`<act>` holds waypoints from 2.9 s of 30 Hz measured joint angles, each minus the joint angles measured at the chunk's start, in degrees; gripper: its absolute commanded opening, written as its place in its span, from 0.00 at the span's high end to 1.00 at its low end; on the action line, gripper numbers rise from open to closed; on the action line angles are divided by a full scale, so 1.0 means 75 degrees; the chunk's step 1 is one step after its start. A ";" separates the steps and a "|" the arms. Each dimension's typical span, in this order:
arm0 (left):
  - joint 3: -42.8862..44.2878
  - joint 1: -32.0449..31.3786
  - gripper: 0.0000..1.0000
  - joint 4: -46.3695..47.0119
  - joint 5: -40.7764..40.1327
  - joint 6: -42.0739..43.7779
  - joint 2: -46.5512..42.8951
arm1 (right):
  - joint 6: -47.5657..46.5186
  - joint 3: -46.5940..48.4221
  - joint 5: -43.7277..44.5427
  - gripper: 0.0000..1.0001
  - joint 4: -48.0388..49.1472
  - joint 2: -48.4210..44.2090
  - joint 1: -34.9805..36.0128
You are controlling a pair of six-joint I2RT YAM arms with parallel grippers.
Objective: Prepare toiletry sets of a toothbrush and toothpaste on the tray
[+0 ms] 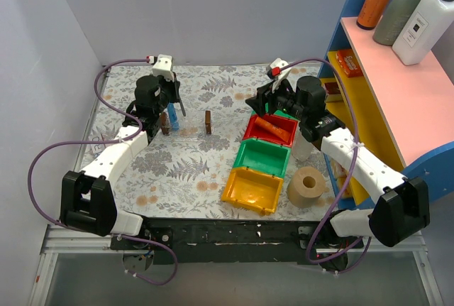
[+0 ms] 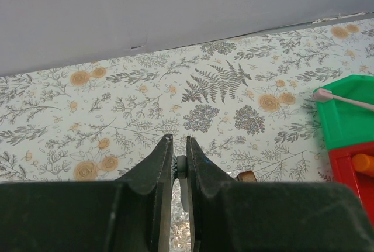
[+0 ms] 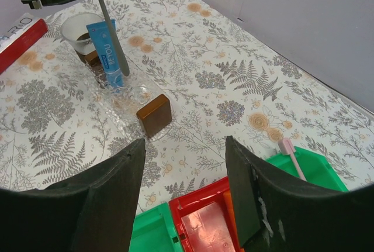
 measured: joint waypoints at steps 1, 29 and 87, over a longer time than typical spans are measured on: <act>0.0000 0.0000 1.00 0.0000 0.0000 0.0003 0.0000 | 0.0000 0.0000 -0.0009 0.36 0.0000 0.0000 -0.0003; -0.0152 0.0061 1.00 0.0189 -0.0023 -0.0009 0.0475 | 0.0038 -0.0029 -0.0012 0.36 0.0012 0.0000 -0.0035; -0.0242 0.0740 1.00 0.0580 0.0825 -0.0632 0.1145 | 0.0166 -0.0146 -0.0009 0.36 0.0163 -0.0035 -0.0035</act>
